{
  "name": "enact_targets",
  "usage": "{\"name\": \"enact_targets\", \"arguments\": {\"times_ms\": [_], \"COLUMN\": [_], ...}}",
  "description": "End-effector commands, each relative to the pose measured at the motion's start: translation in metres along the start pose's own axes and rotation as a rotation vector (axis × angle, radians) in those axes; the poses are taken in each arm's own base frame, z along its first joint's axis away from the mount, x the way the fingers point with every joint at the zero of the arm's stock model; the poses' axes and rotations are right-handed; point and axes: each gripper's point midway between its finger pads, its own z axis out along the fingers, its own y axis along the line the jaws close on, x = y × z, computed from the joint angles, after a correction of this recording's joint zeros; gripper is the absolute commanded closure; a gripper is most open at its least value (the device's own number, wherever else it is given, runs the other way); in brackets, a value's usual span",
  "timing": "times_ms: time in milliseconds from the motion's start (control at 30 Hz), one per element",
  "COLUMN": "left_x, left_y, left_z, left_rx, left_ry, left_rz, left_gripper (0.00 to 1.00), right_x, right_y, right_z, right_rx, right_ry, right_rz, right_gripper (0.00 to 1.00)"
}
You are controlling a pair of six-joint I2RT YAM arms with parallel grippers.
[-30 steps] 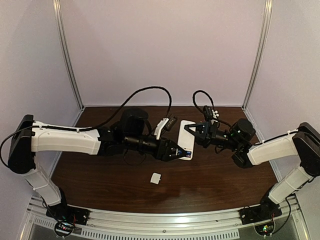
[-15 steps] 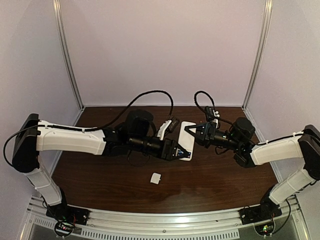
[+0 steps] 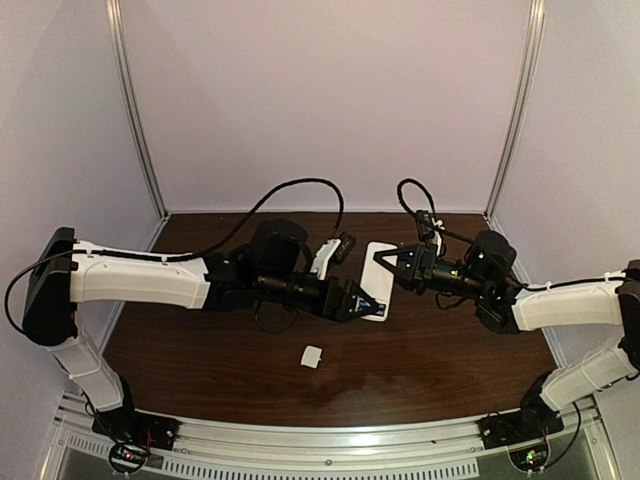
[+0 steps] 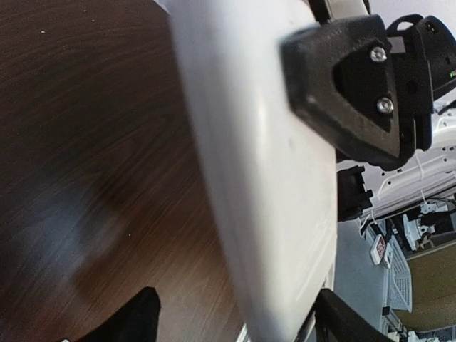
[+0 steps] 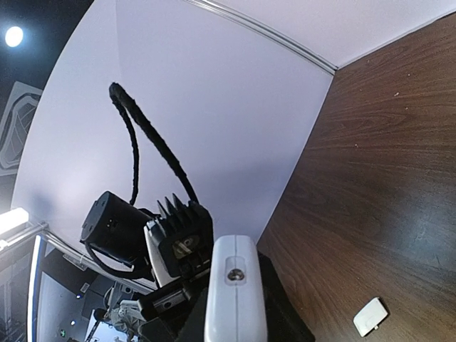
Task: Load the batteries into the remote control
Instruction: Press the battery in the battery compartment, then pass from the right arm to the left
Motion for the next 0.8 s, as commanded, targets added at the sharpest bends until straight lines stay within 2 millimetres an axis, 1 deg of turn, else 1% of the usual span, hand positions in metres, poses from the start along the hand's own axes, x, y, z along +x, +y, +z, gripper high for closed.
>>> {"name": "enact_targets", "arguments": {"times_ms": [0,67,200,333,467,567,600,667,733,767], "left_x": [-0.009,-0.014,-0.023,-0.031,-0.035,-0.034,-0.032,-0.029,-0.028,-0.027], "left_y": [0.028,0.023,0.004,0.002,-0.006,-0.001,0.009,0.019,0.021,0.024], "left_z": [-0.016,-0.018,-0.011,0.003,0.015,0.025,0.026,0.029,0.032,0.033], "left_rx": [-0.131,-0.150,-0.178,-0.194,-0.205,-0.229,-0.280,-0.324,-0.336,-0.348], "left_ry": [-0.093,-0.127,-0.161,-0.162,-0.162,-0.141,-0.127,-0.108,-0.098,-0.091], "left_rz": [0.068,0.127,0.241,0.247,0.270,0.243,0.229,0.209,0.207,0.205], "left_gripper": [0.11,0.03,0.03,0.03,0.02,0.03,0.03,0.03,0.04,0.06], "right_x": [-0.012,-0.014,-0.016,-0.018,-0.021,-0.024,-0.025,-0.027,-0.028,-0.028], "right_y": [0.024,0.013,0.000,-0.006,-0.010,-0.009,-0.008,-0.007,-0.008,-0.009], "right_z": [-0.003,-0.005,-0.008,-0.010,-0.014,-0.015,-0.016,-0.017,-0.019,-0.019], "right_rx": [-0.002,0.060,0.138,0.167,0.206,0.214,0.213,0.219,0.227,0.232], "right_ry": [-0.030,-0.041,-0.062,-0.079,-0.099,-0.116,-0.122,-0.132,-0.139,-0.140], "right_rz": [-0.058,-0.059,-0.060,-0.051,-0.058,-0.060,-0.062,-0.063,-0.062,-0.061], "right_gripper": [1.00,1.00,1.00,1.00,1.00,1.00,1.00,1.00,1.00,1.00]}}
